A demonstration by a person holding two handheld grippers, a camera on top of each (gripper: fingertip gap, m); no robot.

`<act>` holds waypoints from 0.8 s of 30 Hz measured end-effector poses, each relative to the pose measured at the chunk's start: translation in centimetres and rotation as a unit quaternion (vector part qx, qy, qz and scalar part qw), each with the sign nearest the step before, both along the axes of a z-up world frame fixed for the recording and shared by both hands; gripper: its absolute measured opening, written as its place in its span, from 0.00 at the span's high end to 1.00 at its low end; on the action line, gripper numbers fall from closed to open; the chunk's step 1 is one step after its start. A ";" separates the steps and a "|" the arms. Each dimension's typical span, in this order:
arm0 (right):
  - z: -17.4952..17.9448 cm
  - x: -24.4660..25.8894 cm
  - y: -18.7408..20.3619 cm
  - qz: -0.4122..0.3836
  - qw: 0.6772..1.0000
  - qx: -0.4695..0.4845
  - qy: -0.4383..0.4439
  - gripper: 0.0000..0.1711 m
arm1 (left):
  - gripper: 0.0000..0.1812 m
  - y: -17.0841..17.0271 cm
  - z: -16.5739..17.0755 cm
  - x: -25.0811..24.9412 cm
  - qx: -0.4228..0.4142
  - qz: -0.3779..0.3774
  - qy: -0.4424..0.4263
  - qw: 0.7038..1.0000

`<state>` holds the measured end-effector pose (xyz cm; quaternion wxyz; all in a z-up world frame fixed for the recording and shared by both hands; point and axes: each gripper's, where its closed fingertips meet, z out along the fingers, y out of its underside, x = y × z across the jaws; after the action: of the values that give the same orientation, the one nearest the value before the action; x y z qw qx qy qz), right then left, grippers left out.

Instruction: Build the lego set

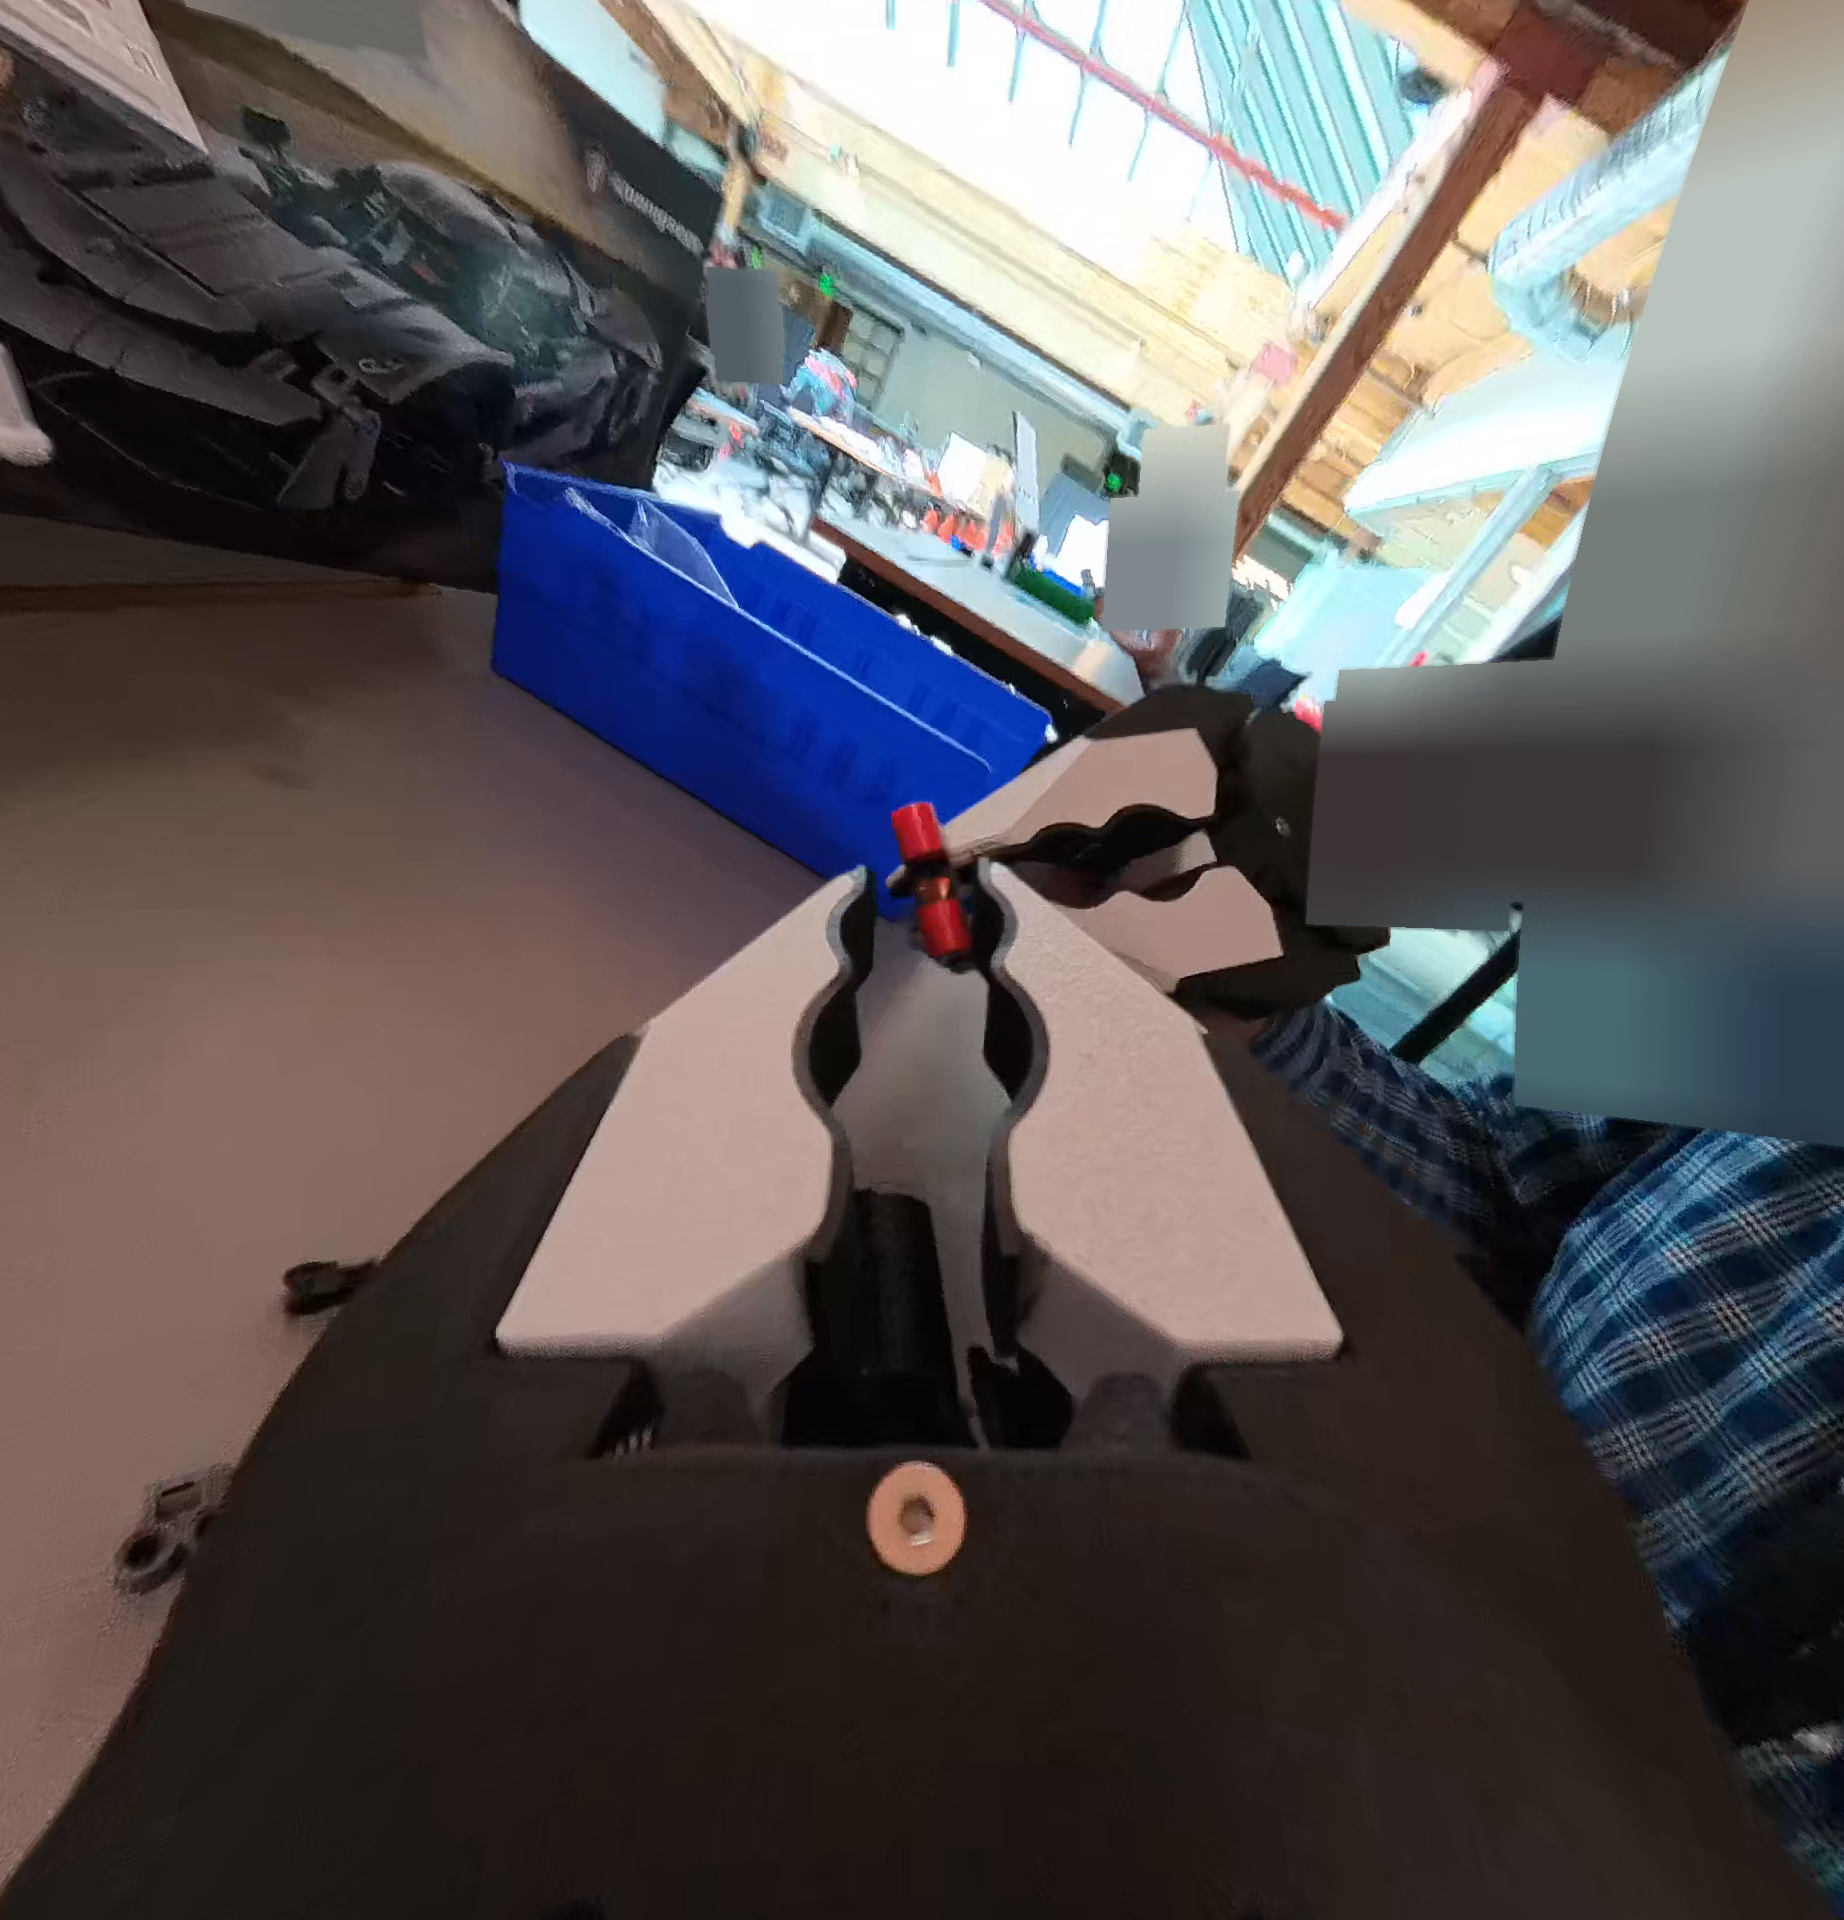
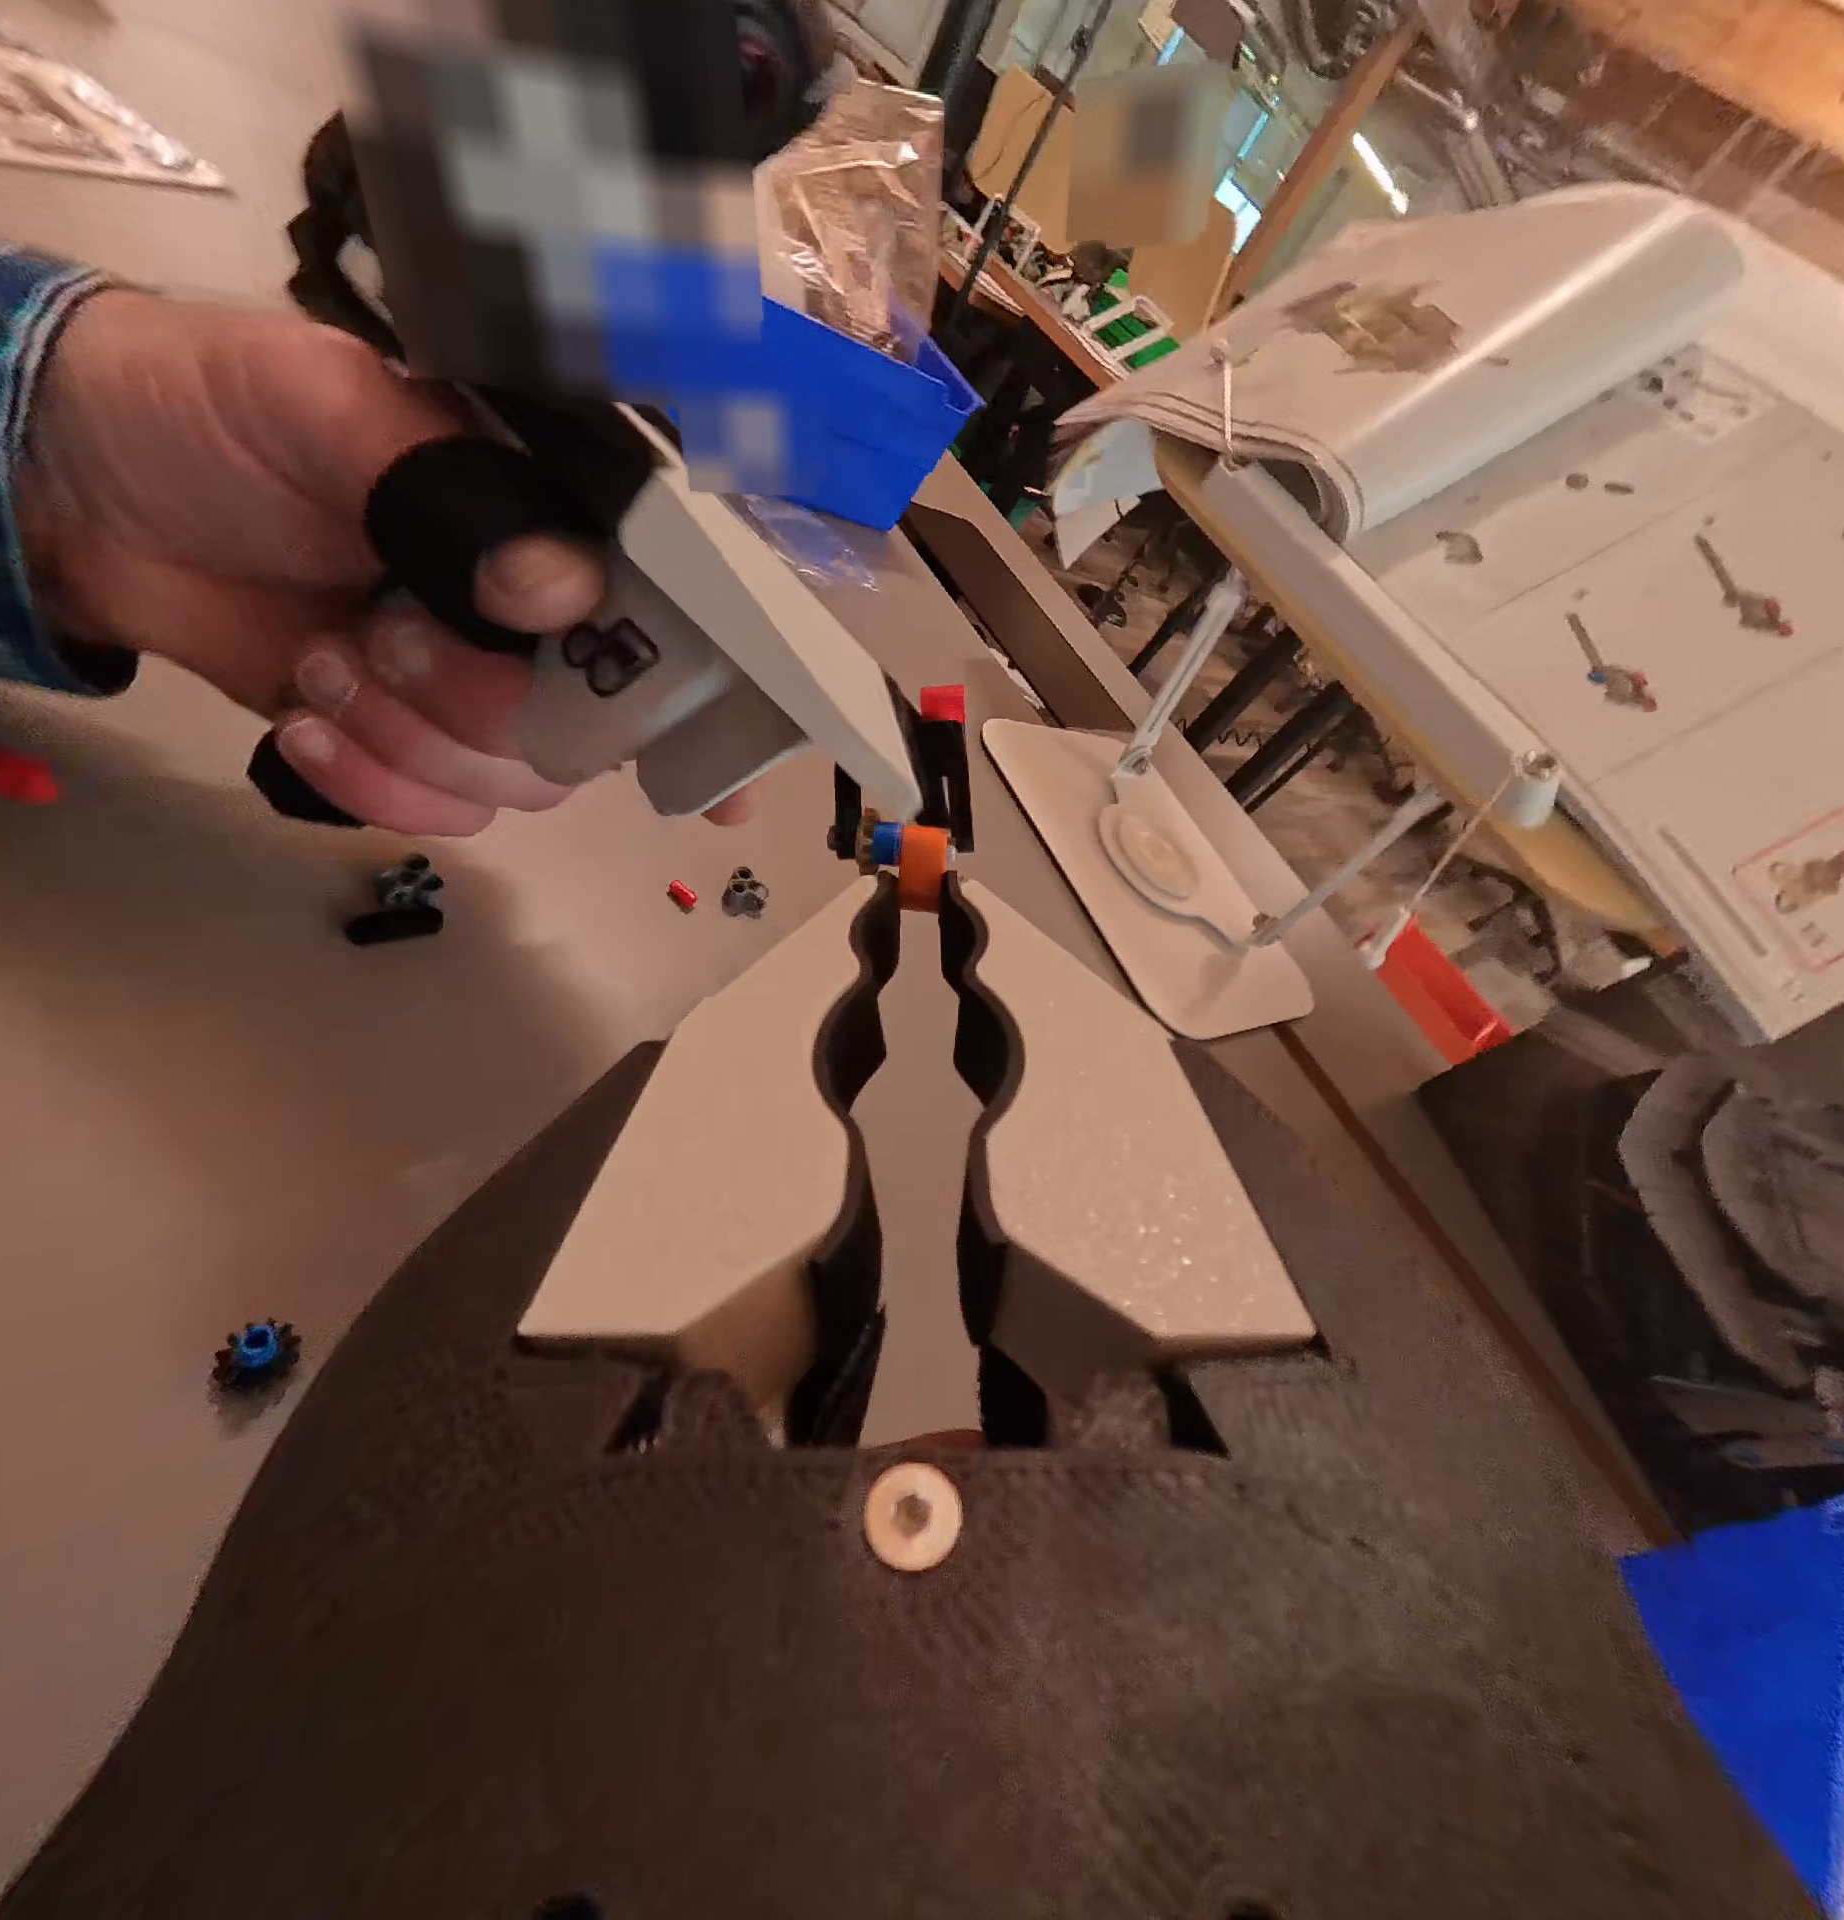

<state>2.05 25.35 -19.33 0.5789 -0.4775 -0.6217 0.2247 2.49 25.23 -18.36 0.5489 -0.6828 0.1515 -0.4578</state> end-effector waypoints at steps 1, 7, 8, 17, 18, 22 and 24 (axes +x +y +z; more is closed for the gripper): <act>-0.2 -0.1 -0.1 -0.002 1.000 0.017 -0.009 0.97 | 0.95 -0.1 0.0 0.2 0.000 -0.005 0.005 1.000; 0.6 0.0 0.4 -0.036 0.999 0.030 0.010 0.97 | 0.96 0.3 0.7 0.2 0.014 0.025 -0.002 1.000; 0.8 -0.1 0.4 -0.044 0.998 0.028 0.018 0.97 | 0.96 0.3 1.0 0.0 0.016 0.030 -0.010 0.999; 1.2 -0.2 0.9 -0.069 0.995 -0.037 0.054 0.97 | 0.97 0.9 1.4 -0.3 0.005 0.067 -0.074 0.995; 1.3 -0.2 0.9 -0.068 0.994 -0.050 0.063 0.97 | 0.97 0.8 1.6 -0.3 0.007 0.068 -0.076 0.995; 1.5 -0.4 0.9 -0.072 0.992 -0.069 0.076 0.98 | 0.97 0.8 1.8 -0.6 0.013 0.086 -0.096 0.992; 1.6 -0.4 0.9 -0.077 0.991 -0.070 0.081 0.97 | 0.96 0.9 1.9 -0.6 0.014 0.096 -0.103 0.990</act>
<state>1.67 26.27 -17.76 0.6075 -0.5437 -0.5171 0.2605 1.86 26.09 -16.46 0.6126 -0.6353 0.0345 -0.4691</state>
